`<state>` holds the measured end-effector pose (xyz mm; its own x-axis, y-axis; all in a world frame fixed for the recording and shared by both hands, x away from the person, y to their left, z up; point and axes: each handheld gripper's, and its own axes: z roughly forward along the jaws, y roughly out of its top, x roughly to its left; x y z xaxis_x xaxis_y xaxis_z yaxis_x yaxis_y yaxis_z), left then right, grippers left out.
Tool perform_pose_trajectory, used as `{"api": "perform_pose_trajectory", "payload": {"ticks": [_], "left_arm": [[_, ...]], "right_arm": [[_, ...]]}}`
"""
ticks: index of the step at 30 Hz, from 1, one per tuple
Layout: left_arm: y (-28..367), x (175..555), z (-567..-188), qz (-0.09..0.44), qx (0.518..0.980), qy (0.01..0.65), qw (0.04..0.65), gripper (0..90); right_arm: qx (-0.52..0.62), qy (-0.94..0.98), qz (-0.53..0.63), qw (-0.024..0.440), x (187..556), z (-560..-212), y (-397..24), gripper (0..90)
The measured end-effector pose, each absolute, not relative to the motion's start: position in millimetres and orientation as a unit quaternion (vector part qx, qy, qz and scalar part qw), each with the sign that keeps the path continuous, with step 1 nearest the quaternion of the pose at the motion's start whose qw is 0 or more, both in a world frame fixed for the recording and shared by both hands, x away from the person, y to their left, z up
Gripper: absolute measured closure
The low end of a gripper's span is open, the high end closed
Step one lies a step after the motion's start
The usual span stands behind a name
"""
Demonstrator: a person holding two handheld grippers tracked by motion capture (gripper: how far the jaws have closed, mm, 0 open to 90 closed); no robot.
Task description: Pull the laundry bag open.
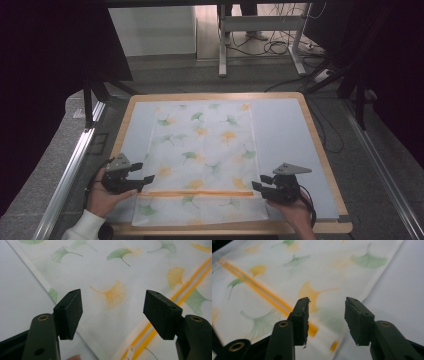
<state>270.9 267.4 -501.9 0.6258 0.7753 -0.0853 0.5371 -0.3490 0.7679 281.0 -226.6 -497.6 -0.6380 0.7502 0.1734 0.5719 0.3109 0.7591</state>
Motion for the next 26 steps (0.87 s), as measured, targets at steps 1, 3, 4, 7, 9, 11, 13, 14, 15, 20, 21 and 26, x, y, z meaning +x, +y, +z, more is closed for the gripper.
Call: {"api": "perform_pose_trajectory", "payload": {"ticks": [1, 3, 4, 7, 9, 11, 13, 14, 15, 20, 21, 26], "left_arm": [[267.2, 274.1, -501.9, 0.151, 0.807, 0.408, 0.4, 31.3], [266.9, 280.6, -502.3, 0.154, 0.805, 0.412, 0.399, 31.0], [266.7, 282.5, -503.1, 0.155, 0.802, 0.415, 0.401, 30.7], [267.9, 287.5, -506.2, 0.162, 0.8, 0.419, 0.397, 30.2], [268.9, 288.3, -508.4, 0.167, 0.802, 0.419, 0.392, 29.8], [270.6, 287.8, -509.7, 0.166, 0.801, 0.421, 0.393, 29.7], [271.6, 287.4, -510.2, 0.168, 0.8, 0.421, 0.394, 29.7], [271.8, 287.2, -510.3, 0.168, 0.799, 0.422, 0.395, 29.7], [272.1, 287.0, -510.2, 0.168, 0.798, 0.422, 0.396, 29.6], [272.0, 286.8, -510.4, 0.167, 0.799, 0.42, 0.396, 29.2], [271.9, 286.8, -510.6, 0.167, 0.8, 0.42, 0.396, 29.2], [271.1, 286.0, -511.8, 0.17, 0.802, 0.416, 0.394, 27.2]], "right_arm": [[0.415, 0.799, 0.421, 0.115, 284.8, -496.3, -229.6, 52.3], [0.424, 0.791, 0.421, 0.133, 292.7, -495.1, -235.5, 48.5], [0.429, 0.789, 0.417, 0.144, 297.8, -495.1, -238.5, 47.4], [0.436, 0.784, 0.41, 0.163, 307.1, -496.5, -244.0, 44.8], [0.441, 0.781, 0.409, 0.168, 310.6, -497.1, -247.3, 43.3], [0.442, 0.779, 0.41, 0.171, 310.0, -496.9, -249.6, 42.9], [0.44, 0.779, 0.411, 0.174, 309.0, -497.0, -250.9, 42.2], [0.441, 0.779, 0.411, 0.173, 308.7, -497.2, -250.9, 41.8], [0.441, 0.78, 0.41, 0.172, 308.5, -497.4, -250.5, 41.5], [0.439, 0.781, 0.408, 0.175, 308.0, -497.6, -247.7, 37.7], [0.44, 0.781, 0.408, 0.174, 307.8, -497.3, -247.9, 37.3], [0.439, 0.779, 0.411, 0.176, 306.1, -496.9, -249.2, 33.8]]}}
